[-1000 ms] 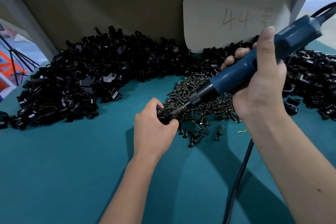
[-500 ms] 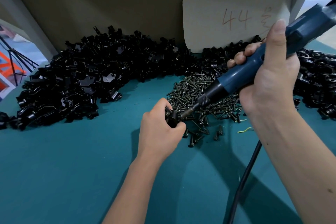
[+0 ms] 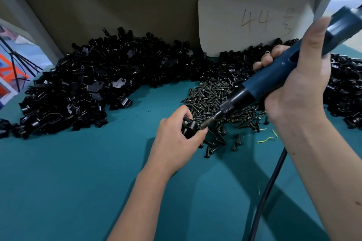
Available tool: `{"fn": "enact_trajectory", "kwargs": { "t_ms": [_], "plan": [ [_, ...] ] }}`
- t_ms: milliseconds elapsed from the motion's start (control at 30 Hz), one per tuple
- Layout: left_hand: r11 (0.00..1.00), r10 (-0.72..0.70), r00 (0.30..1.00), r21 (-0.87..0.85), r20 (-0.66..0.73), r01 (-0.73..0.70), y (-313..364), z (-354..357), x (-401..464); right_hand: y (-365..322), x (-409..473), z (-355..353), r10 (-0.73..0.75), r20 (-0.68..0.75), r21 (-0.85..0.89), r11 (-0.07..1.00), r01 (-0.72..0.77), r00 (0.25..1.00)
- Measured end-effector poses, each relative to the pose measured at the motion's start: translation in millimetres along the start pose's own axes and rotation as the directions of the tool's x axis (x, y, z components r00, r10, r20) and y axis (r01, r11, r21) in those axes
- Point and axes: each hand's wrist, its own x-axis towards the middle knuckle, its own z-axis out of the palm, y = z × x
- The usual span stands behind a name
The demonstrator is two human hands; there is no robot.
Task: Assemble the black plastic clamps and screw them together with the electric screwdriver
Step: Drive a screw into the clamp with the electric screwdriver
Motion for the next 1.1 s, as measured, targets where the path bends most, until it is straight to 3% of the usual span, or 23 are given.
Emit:
{"fn": "enact_trajectory", "kwargs": {
  "t_ms": [167, 333, 633, 833, 933, 1100],
  "plan": [
    [0.997, -0.058, 0.989, 0.041, -0.134, 0.064, -9.1, -4.1, 3.1, -6.6, 10.5, -4.0, -0.041, -0.056, 0.006, 0.999, 0.042, 0.998],
    [0.992, -0.113, 0.936, 0.012, -0.333, 0.124, -14.3, -5.9, 7.6, -6.9, 14.5, -9.4, 0.060, -0.144, 0.046, 0.998, -0.054, 0.988],
    [0.992, -0.119, 0.933, -0.006, -0.338, 0.125, -15.9, -1.5, 9.2, 22.5, 3.9, -13.4, 0.311, -0.199, -0.252, 0.900, -0.355, 0.929],
    [0.992, -0.125, 0.932, -0.030, -0.340, 0.122, -15.8, -1.1, 10.3, 51.9, -0.4, -25.7, 0.326, -0.026, -0.521, 0.802, -0.291, 0.945],
    [0.991, -0.131, 0.933, -0.034, -0.335, 0.127, -16.1, -1.1, 10.6, 59.5, -8.4, -24.3, 0.284, 0.034, -0.522, 0.823, -0.225, 0.958],
    [0.992, -0.123, 0.934, -0.025, -0.337, 0.122, -14.2, 1.5, 10.7, 65.1, -18.3, -18.6, 0.312, 0.027, -0.407, 0.871, -0.274, 0.950]
  ]
}}
